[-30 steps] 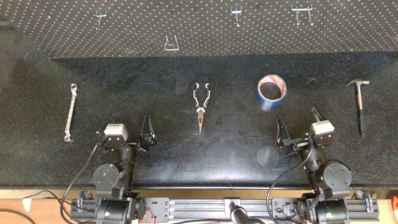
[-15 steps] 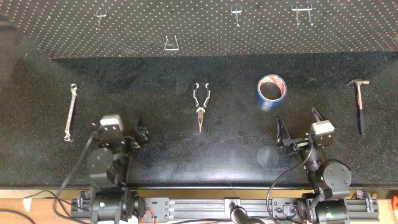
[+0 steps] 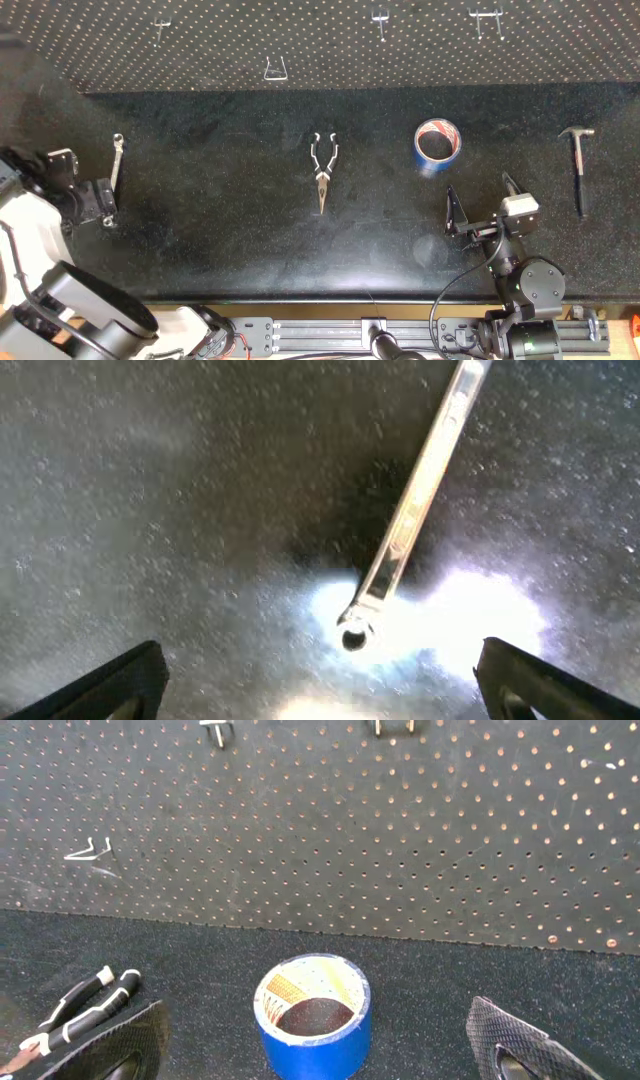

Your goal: Place Tools Onto Pegboard

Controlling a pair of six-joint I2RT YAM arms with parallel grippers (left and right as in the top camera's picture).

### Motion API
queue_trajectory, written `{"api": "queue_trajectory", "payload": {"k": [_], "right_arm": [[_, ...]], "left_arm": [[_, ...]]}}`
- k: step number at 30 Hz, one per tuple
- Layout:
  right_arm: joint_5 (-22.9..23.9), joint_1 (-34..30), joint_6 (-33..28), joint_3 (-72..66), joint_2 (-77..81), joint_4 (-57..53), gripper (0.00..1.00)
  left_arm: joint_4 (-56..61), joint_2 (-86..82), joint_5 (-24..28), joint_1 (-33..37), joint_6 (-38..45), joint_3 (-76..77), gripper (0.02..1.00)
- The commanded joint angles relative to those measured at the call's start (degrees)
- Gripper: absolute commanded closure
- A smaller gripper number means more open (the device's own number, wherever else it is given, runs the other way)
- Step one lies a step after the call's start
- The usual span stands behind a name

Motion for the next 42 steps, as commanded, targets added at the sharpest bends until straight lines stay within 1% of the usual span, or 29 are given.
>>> {"api": "queue_trajectory", "payload": {"k": [1, 3, 4, 6, 8, 10, 13, 16, 18, 20, 21, 22, 23, 24, 25, 26, 27, 28, 30, 31, 32, 33, 35, 36, 37, 39, 41, 42], "right_arm": [[0.09, 0.39, 0.85, -0.26, -0.39, -0.17, 0.025], [0.09, 0.39, 0.85, -0.26, -0.39, -0.17, 0.025], [0.09, 0.39, 0.85, -0.26, -0.39, -0.17, 0.025], [0.09, 0.39, 0.85, -0.26, -0.39, -0.17, 0.025], [0.09, 0.39, 0.85, -0.26, -0.39, -0.17, 0.025], [0.09, 0.39, 0.85, -0.26, -0.39, -0.17, 0.025], [0.09, 0.39, 0.85, -0.26, -0.39, -0.17, 0.027], [0.09, 0.39, 0.85, -0.26, -0.39, -0.17, 0.025], [0.09, 0.39, 0.85, -0.26, -0.39, -0.17, 0.025], [0.09, 0.39, 0.85, -0.26, -0.39, -0.17, 0.025], [0.09, 0.39, 0.85, -0.26, -0.39, -0.17, 0.025], [0.09, 0.39, 0.85, -0.26, -0.39, -0.17, 0.025], [0.09, 0.39, 0.85, -0.26, -0.39, -0.17, 0.025], [0.09, 0.39, 0.85, -0.26, -0.39, -0.17, 0.025], [0.09, 0.39, 0.85, -0.26, -0.39, -0.17, 0.025], [0.09, 0.39, 0.85, -0.26, -0.39, -0.17, 0.025], [0.09, 0.39, 0.85, -0.26, -0.39, -0.17, 0.025], [0.09, 0.39, 0.85, -0.26, -0.39, -0.17, 0.025], [0.09, 0.39, 0.85, -0.26, -0.39, -0.17, 0.025], [0.09, 0.39, 0.85, -0.26, -0.39, -0.17, 0.025], [0.09, 0.39, 0.85, -0.26, -0.39, -0.17, 0.025], [0.09, 0.39, 0.85, -0.26, -0.39, -0.17, 0.025], [0.09, 0.39, 0.85, -0.26, -0.39, -0.17, 0.025], [0.09, 0.39, 0.85, -0.26, -0.39, -0.17, 0.025], [0.09, 0.39, 0.85, -0.26, -0.39, -0.17, 0.025], [0.09, 0.39, 0.85, -0.26, -0.39, -0.17, 0.025], [0.09, 0.39, 0.85, -0.26, -0.39, -0.17, 0.025], [0.09, 0.39, 0.85, -0.26, -0.39, -0.15, 0.025]], "left_arm": [[-2.91, 8.17, 3.72, 0.26, 12.59, 6.23, 0.025], [-3.15, 11.32, 3.63, -2.14, 15.58, 6.25, 0.025], [-3.08, 12.50, 3.67, -4.42, 15.52, 6.27, 0.025], [-2.95, 13.86, 3.72, -6.08, 14.56, 6.27, 0.025], [-2.27, 14.69, 3.72, -5.95, 10.29, 6.27, 0.025], [-2.29, 14.82, 4.57, -5.95, 10.29, 6.23, 0.023], [-2.05, 15.82, 5.20, -5.92, 7.43, 6.23, 0.025], [-2.12, 16.76, 5.20, -5.81, 7.21, 6.23, 0.025], [-2.08, 16.83, 6.78, -4.07, 6.82, 6.23, 0.025], [-2.32, 17.18, 6.84, -3.26, 6.86, 6.21, 0.018], [-2.75, 17.42, 6.86, -3.34, 6.86, 6.16, 0.091], [-3.06, 17.70, 6.71, -3.34, 6.86, 6.08, 0.255], [-3.39, 18.05, 6.40, -3.34, 6.86, 6.08, 0.400], [-3.52, 18.71, 6.21, -3.37, 6.86, 6.05, 0.647], [-3.50, 18.97, 6.21, -3.37, 6.86, 6.08, 0.790], [-3.41, 19.10, 6.23, -3.37, 6.86, 6.08, 0.899], [-3.08, 19.19, 6.21, -3.37, 6.88, 6.08, 0.989], [-2.78, 19.12, 6.19, -3.67, 6.93, 6.08, 0.989], [-4.28, 15.69, 1.66, -6.34, 6.91, 6.08, 0.989], [-4.35, 10.51, 3.15, -8.39, 5.88, 6.08, 0.989], [-3.67, 6.21, 3.23, -10.01, 4.02, 6.08, 0.991], [-1.38, -0.55, 3.28, -13.03, -1.57, 6.05, 0.991], [-0.09, -10.99, 3.23, -20.50, -9.05, 6.05, 0.989], [-0.04, -15.37, 3.23, -25.11, -10.67, 6.05, 0.989], [0.07, -17.38, 3.21, -27.58, -12.39, 6.08, 0.989], [0.50, -22.21, 3.21, -33.24, -18.88, 6.05, 0.989], [-1.57, -24.79, 3.21, -34.07, -23.65, 6.05, 0.989], [-2.27, -25.53, 3.21, -34.07, -23.61, 5.46, 0.989]]}}
